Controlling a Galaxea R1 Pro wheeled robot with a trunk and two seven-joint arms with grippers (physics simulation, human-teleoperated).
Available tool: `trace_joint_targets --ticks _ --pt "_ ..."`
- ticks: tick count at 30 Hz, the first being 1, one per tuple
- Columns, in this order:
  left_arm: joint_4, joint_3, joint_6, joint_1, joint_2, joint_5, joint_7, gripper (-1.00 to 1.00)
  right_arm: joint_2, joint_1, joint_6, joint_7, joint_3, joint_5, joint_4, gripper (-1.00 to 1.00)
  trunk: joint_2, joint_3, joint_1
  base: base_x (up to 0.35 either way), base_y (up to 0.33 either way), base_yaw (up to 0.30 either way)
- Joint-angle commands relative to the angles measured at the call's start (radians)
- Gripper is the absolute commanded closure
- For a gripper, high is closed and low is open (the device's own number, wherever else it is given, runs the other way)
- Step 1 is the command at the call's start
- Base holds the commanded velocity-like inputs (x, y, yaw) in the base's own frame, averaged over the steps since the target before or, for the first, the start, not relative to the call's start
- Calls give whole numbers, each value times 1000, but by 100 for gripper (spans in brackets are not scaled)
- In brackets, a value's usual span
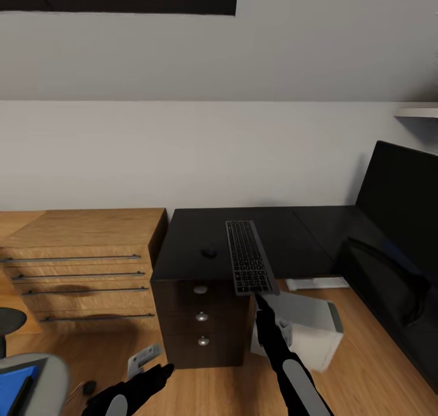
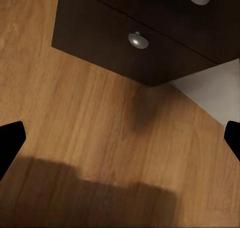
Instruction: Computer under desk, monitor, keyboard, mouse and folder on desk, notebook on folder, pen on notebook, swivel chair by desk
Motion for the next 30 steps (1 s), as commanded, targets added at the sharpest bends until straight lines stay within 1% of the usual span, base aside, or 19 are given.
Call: trace_joint_targets --ticks 1,14,21,24,28,29,30 --pt "-1 0 3 -1 0 11 9 -100 0 -1 -5 4 2 -11 0 -100 -1 -1 -1 -297 0 0" --pt "-1 0 3 -1 0 11 9 -100 0 -1 -5 4 2 -12 2 -100 -1 -1 -1 -283 0 0" --pt "0 -3 3 -1 -1 11 10 -100 -3 0 -4 7 1 -11 5 -100 -1 -1 -1 -86 0 0" --pt "1 -4 3 -1 -2 11 10 -100 -7 2 -3 9 2 -9 21 -100 -1 -1 -1 -20 0 0" --pt "11 -6 3 -1 -3 10 11 -100 -30 8 -3 25 3 15 73 -100 27 12 -16 -7 0 0" --pt "16 -6 3 -1 -3 10 11 -100 -38 10 -3 32 3 27 82 -100 34 15 -20 -4 0 0" --pt "28 -10 3 -1 -4 9 11 -100 -55 17 -3 46 4 62 102 -100 41 18 -24 -3 0 0"
